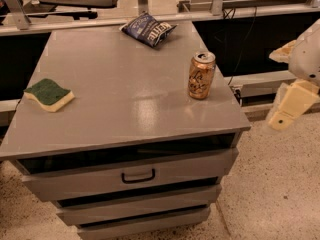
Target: Knock orange can over
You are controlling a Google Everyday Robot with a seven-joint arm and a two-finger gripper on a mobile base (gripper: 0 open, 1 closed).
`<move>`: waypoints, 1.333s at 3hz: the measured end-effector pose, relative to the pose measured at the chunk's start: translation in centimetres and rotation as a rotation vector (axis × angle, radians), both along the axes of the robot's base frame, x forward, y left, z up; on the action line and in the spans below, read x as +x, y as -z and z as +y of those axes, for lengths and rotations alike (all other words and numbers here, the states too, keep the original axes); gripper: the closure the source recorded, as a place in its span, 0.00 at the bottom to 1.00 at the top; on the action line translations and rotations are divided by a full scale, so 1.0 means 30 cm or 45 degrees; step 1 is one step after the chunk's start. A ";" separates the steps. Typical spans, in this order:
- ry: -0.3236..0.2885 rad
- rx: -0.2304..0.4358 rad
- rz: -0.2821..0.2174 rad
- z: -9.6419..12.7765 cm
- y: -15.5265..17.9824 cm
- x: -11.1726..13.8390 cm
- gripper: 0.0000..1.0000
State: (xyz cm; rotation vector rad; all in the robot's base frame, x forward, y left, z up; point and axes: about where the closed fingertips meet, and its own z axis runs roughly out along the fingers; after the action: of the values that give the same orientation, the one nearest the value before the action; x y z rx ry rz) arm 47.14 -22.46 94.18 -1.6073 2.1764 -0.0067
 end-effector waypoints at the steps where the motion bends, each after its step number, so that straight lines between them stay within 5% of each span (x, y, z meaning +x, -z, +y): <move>1: 0.021 0.184 -0.092 0.021 0.087 0.140 0.00; 2: 0.006 0.374 -0.189 0.093 0.133 0.276 0.00; 4: -0.093 0.716 -0.252 0.301 0.229 0.471 0.00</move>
Offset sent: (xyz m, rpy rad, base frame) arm 0.1341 0.0514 -0.0527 0.4921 -0.2468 0.0101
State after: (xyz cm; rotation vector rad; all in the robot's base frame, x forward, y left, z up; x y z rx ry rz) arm 61.26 -13.43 87.32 -1.2947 1.7581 0.4129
